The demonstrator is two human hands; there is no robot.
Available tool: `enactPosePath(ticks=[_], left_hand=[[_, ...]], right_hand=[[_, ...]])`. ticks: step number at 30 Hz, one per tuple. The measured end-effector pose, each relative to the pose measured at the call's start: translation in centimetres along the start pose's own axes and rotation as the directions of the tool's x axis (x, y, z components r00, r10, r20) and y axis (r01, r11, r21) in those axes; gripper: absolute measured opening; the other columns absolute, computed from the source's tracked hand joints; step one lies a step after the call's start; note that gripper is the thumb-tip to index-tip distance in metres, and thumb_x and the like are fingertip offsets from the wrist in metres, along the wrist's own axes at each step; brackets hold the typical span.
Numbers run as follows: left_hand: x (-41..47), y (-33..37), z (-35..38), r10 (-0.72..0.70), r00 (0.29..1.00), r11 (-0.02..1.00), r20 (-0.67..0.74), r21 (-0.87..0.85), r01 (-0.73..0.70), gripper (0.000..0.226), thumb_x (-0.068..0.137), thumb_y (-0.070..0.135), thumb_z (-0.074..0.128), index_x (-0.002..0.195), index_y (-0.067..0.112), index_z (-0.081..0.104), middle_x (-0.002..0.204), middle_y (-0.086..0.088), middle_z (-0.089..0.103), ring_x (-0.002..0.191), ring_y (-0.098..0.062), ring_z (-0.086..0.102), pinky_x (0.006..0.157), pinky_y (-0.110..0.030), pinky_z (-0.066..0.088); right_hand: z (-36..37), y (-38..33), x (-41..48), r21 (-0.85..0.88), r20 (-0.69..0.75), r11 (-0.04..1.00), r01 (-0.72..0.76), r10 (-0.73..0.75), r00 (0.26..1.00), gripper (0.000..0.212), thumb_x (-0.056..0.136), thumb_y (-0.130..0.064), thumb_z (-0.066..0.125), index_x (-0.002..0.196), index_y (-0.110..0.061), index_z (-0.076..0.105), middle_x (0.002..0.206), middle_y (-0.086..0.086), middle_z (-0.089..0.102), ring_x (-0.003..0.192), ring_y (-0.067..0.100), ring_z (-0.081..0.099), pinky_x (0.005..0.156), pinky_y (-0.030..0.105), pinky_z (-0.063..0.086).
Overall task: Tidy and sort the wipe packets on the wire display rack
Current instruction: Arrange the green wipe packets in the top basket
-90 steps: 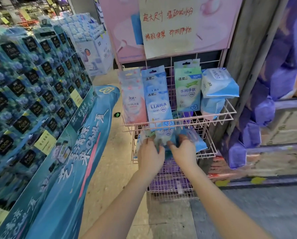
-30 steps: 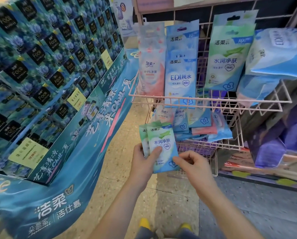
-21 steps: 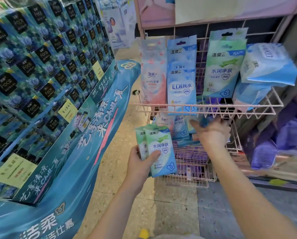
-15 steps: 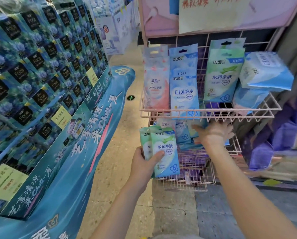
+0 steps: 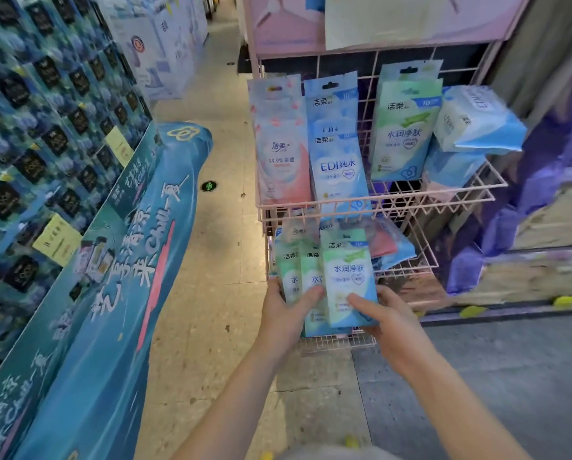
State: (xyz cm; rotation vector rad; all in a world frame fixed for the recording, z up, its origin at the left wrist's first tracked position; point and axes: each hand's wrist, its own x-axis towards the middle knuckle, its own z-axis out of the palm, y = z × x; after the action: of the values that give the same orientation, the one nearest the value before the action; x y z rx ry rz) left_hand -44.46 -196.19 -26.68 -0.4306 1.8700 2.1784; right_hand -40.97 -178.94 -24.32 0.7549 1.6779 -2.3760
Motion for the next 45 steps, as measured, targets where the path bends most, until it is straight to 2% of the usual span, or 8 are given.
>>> enactPosePath(ticks=[4, 12, 20, 25, 30, 34, 41, 45], left_hand=[[-0.2, -0.6, 0.0, 0.007, 0.999, 1.000, 0.044, 0.002, -0.007, 0.044, 0.088, 0.013, 0.082, 0.127, 0.016, 0.062, 0.113, 0.001, 0.080, 0.098, -0.016, 0.079, 0.075, -0.032, 0.066], [-0.9, -0.2, 0.5, 0.045, 0.985, 0.999, 0.168, 0.015, -0.048, 0.045, 0.100, 0.023, 0.070, 0.140, 0.023, 0.051, 0.130, 0.004, 0.073, 0.118, -0.019, 0.072, 0.099, -0.053, 0.059], [-2.1, 0.9, 2.1, 0.076, 0.965, 0.996, 0.253, 0.034, -0.088, 0.043, 0.090, 0.043, 0.073, 0.126, 0.049, 0.052, 0.132, 0.012, 0.072, 0.123, -0.015, 0.069, 0.105, -0.053, 0.054], [-2.4, 1.9, 3.3, 0.098, 0.965, 0.993, 0.242, 0.043, -0.112, 0.064, 0.076, 0.056, 0.078, 0.132, 0.036, 0.055, 0.128, 0.010, 0.074, 0.120, -0.018, 0.071, 0.102, -0.056, 0.056], [-3.3, 5.3, 4.7, 0.213, 0.940, 0.960, 0.265, 0.120, -0.252, 0.045, 0.090, 0.038, 0.069, 0.132, 0.028, 0.057, 0.124, 0.012, 0.075, 0.119, -0.011, 0.070, 0.104, -0.052, 0.055], [-5.2, 8.5, 6.2, 0.301, 0.918, 0.944, 0.258, 0.055, -0.325, 0.040, 0.090, 0.039, 0.070, 0.126, 0.027, 0.060, 0.120, 0.007, 0.077, 0.114, -0.013, 0.073, 0.101, -0.050, 0.057], [-6.1, 13.3, 7.7, 0.459, 0.875, 0.889, 0.155, -0.076, -0.453, 0.046, 0.082, 0.031, 0.066, 0.128, 0.027, 0.060, 0.116, 0.009, 0.079, 0.107, -0.009, 0.075, 0.083, -0.026, 0.063], [-5.5, 15.0, 8.1, 0.519, 0.855, 0.852, -0.011, -0.066, -0.519, 0.051, 0.083, 0.038, 0.068, 0.131, 0.024, 0.059, 0.121, 0.007, 0.077, 0.113, -0.013, 0.073, 0.098, -0.045, 0.059]], right_hand=[[-0.1, 1.0, -0.4, -0.060, -0.032, 0.998, 0.031, -0.033, 0.999, 0.031, 0.084, -0.006, 0.076, 0.111, -0.004, 0.061, 0.108, 0.013, 0.077, 0.094, 0.025, 0.076, 0.072, 0.031, 0.058], [-0.2, 1.8, -1.4, -0.151, -0.015, 0.985, 0.078, -0.081, 0.997, 0.039, 0.080, -0.007, 0.082, 0.113, -0.008, 0.061, 0.112, 0.008, 0.077, 0.107, 0.030, 0.073, 0.087, 0.043, 0.058], [-1.4, -0.8, -2.7, -0.210, 0.011, 0.969, 0.133, -0.134, 0.991, 0.040, 0.085, -0.002, 0.076, 0.119, -0.015, 0.060, 0.109, 0.003, 0.078, 0.101, 0.023, 0.075, 0.084, 0.039, 0.060], [-2.6, -3.2, -3.1, -0.245, 0.032, 0.958, 0.148, -0.145, 0.989, 0.036, 0.085, 0.003, 0.073, 0.118, -0.009, 0.064, 0.108, 0.004, 0.079, 0.100, 0.022, 0.076, 0.081, 0.035, 0.061], [-3.3, -7.8, -4.7, -0.351, 0.106, 0.909, 0.225, -0.200, 0.974, 0.031, 0.088, -0.004, 0.073, 0.117, -0.016, 0.067, 0.112, 0.000, 0.078, 0.102, 0.017, 0.075, 0.088, 0.038, 0.059], [-3.1, -12.9, -6.7, -0.324, 0.199, 0.870, 0.371, -0.321, 0.926, 0.045, 0.080, -0.024, 0.075, 0.122, -0.022, 0.061, 0.115, 0.000, 0.077, 0.106, 0.018, 0.074, 0.088, 0.042, 0.059], [-3.2, -22.4, -6.7, -0.273, 0.238, 0.780, 0.563, -0.512, 0.825, 0.040, 0.084, 0.005, 0.069, 0.121, -0.011, 0.063, 0.105, 0.007, 0.079, 0.097, 0.024, 0.077, 0.078, 0.038, 0.064], [-2.5, -29.2, -3.0, -0.271, 0.234, 0.673, 0.689, -0.648, 0.725, 0.038, 0.085, 0.010, 0.070, 0.115, -0.013, 0.066, 0.102, 0.006, 0.080, 0.094, 0.022, 0.077, 0.076, 0.038, 0.065]])
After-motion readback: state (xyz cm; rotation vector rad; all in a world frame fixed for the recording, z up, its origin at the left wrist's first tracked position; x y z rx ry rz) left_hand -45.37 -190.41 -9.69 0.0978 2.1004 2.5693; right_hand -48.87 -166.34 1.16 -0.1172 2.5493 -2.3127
